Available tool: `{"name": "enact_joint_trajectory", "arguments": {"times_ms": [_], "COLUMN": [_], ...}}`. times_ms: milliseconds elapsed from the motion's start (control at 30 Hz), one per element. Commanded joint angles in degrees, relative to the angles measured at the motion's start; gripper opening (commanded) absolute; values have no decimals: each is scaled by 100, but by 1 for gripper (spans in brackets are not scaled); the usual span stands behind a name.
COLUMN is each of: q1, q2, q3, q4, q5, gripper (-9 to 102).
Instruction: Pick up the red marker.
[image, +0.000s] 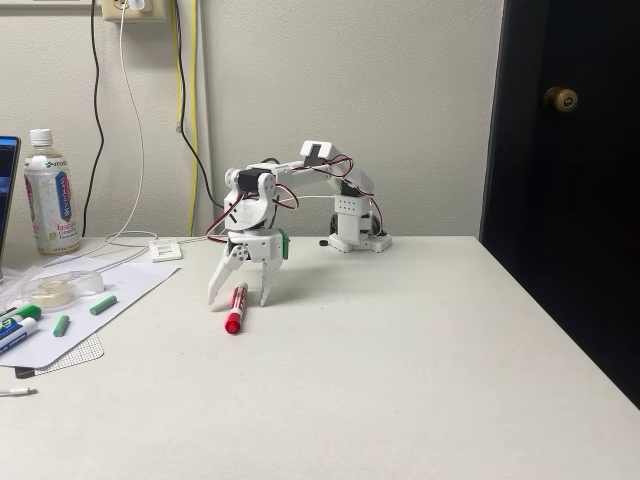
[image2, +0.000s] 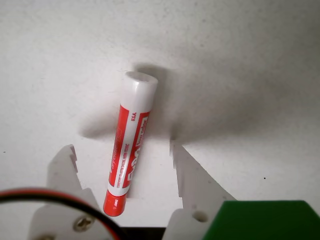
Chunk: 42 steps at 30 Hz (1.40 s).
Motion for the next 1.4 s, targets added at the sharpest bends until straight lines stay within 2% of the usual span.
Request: {"name": "enact_joint_trajectory", "arguments": {"times_ms": [0,233,367,1367], "q1": [35,9,0,18], "q2": [9,-62,-62,-9], "q3": [-158,-158,-158,-343], "q4": [-35,-35,-53,-88], "q5": [-35,-35,-35,-141], "gripper": [45,44,37,7]}}
